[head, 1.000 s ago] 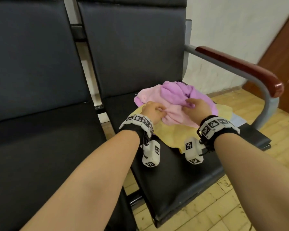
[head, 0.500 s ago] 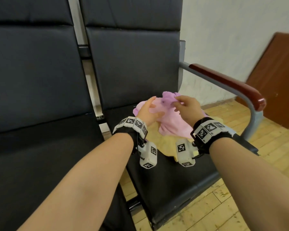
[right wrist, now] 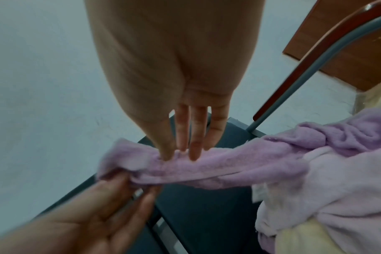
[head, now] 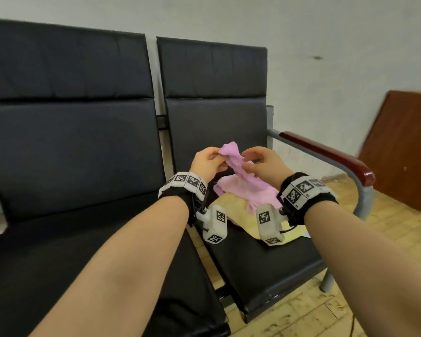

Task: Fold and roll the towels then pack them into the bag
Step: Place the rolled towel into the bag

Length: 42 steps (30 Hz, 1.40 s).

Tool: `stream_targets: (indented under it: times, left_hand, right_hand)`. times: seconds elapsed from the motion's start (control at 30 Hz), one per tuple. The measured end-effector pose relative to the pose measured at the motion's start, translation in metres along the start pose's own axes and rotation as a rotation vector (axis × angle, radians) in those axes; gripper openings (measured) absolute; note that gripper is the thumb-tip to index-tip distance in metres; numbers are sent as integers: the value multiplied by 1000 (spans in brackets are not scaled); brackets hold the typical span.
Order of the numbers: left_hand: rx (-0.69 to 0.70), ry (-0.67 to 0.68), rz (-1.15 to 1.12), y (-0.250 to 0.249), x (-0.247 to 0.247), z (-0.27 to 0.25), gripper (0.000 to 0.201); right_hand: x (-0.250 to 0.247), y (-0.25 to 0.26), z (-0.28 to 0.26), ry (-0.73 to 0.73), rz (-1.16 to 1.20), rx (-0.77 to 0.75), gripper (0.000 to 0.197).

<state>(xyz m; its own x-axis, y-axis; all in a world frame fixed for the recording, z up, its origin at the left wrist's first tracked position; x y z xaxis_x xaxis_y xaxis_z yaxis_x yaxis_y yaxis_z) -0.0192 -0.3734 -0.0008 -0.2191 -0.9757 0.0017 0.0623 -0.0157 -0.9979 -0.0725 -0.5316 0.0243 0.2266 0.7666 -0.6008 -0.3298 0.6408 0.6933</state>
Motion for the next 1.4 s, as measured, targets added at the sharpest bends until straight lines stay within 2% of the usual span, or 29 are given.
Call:
stream_targets:
  times: [0.07,0.13,0.2,0.3,0.37,0.47,0.53,0.67,0.83,1.0,1.1,1.27,1.4]
  left_hand:
    - [12,-18,-20,-14,-19,-14,12]
    - [14,-26,-36,-27,-39,-30,13]
    - [22,-24,-63,-38,-55,-46,21]
    - [52,-39,-75,-50,-80,-74,16]
    - [65,-79,-87,-56,-96,-92,9]
    - [70,-181,-98,-58,-125,-120,17]
    - [46,-241,-121,-55,-145,-137,20]
    - [-19,-340,-163,-49,-184,-173,22]
    - [-79,-402,-124,-34,-215,-200,20]
    - [-82,-323,35,-11,-203,-204,16]
    - [-94,-258,62,5,-187,-199,12]
    - [-110,-277,35,30,-169,-182,10]
    - [-198,-407,-103,54,-165,-170,13]
  right_hand:
    - [8,11,-8,56,-108,58,56]
    - [20,26,-18,144,-99,99,74]
    - [32,44,-26,202,-68,90,78]
    - [53,69,-36,203,-94,19,64]
    - [67,83,-41,146,-157,-16,42]
    - [89,100,-53,72,-124,-26,15]
    - [104,112,-60,57,-98,-47,7]
    - [132,136,-69,43,-96,-102,16]
    - [167,153,-82,44,-20,-110,15]
    - [190,143,-104,179,249,-94,33]
    - [194,129,-112,182,356,-119,29]
    - [196,100,-111,21,329,-200,14]
    - [199,68,-108,-192,358,-122,11]
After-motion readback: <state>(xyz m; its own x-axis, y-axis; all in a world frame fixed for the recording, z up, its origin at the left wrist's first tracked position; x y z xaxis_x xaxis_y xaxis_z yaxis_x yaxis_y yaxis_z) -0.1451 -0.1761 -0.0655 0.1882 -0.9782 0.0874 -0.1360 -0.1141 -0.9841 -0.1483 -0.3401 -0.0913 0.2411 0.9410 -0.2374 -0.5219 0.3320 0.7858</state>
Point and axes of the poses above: each hand's wrist, its own z-axis towards the middle knuckle, its own x-axis out of the palm, y = z × x, the point moved 2 cm from there along z, towards the middle knuckle, and after that the axes turned 10 degrees about -x, right-handed, at the moved point
